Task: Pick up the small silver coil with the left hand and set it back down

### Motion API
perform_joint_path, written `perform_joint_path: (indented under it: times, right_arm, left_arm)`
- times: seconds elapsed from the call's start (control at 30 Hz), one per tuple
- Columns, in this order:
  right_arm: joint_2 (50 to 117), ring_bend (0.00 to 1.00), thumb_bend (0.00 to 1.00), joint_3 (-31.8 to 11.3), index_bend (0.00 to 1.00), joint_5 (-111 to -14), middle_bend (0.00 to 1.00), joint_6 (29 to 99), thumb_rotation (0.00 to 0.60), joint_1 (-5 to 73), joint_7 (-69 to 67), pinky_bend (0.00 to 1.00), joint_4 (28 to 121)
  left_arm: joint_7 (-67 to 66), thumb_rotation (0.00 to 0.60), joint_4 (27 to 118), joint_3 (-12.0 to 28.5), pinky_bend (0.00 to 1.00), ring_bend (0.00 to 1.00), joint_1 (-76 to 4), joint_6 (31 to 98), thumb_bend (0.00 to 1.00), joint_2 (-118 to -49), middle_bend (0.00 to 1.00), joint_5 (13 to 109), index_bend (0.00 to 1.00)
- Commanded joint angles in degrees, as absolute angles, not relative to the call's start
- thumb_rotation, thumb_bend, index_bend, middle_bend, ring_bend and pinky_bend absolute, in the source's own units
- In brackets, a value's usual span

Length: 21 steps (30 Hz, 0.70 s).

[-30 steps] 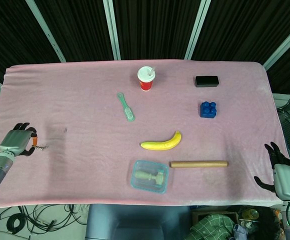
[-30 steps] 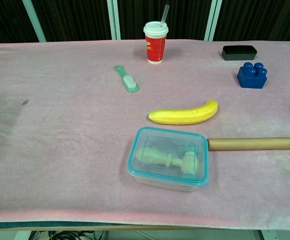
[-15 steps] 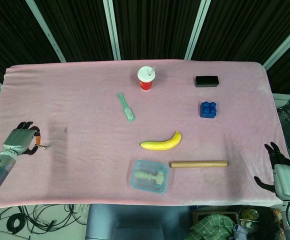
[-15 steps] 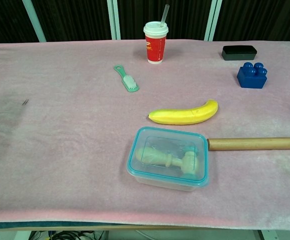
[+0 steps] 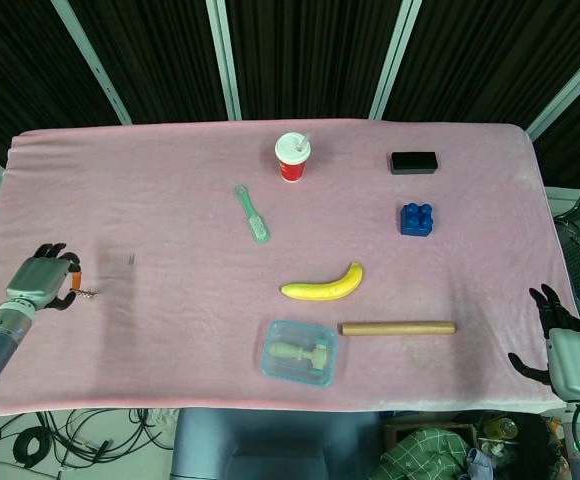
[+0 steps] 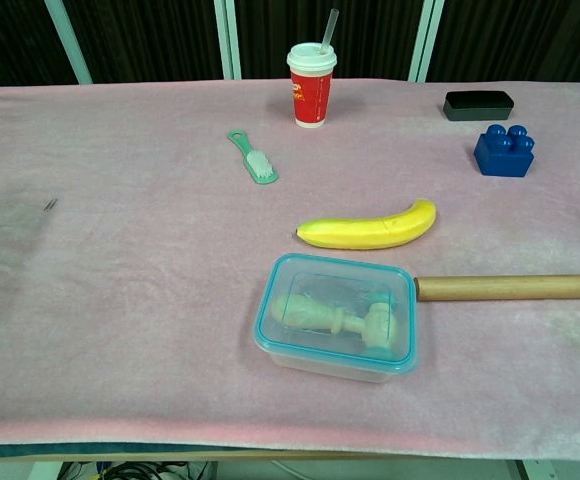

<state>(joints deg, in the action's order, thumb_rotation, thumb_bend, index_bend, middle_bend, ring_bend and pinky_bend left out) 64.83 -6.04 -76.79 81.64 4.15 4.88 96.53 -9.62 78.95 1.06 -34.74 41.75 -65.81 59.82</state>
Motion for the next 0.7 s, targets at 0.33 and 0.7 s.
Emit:
perform_joint_path:
  times: [0.33, 0.7]
  right_arm:
    - [64.8, 0.16, 0.11, -6.1, 0.00, -76.7, 0.00, 81.7, 0.600, 4.1, 4.8, 0.23, 96.6]
    - [64.8, 0.16, 0.11, -6.1, 0.00, -76.7, 0.00, 81.7, 0.600, 4.1, 4.9, 0.23, 96.6]
  left_arm:
    - [-10.0, 0.600, 79.8, 1.4, 0.00, 0.00, -34.8, 42.1, 0.41, -65.4, 0.22, 59.2, 0.58]
    - [-10.0, 0.600, 82.4, 2.2, 0.00, 0.00, -34.8, 43.5, 0.41, -63.5, 0.22, 59.5, 0.58]
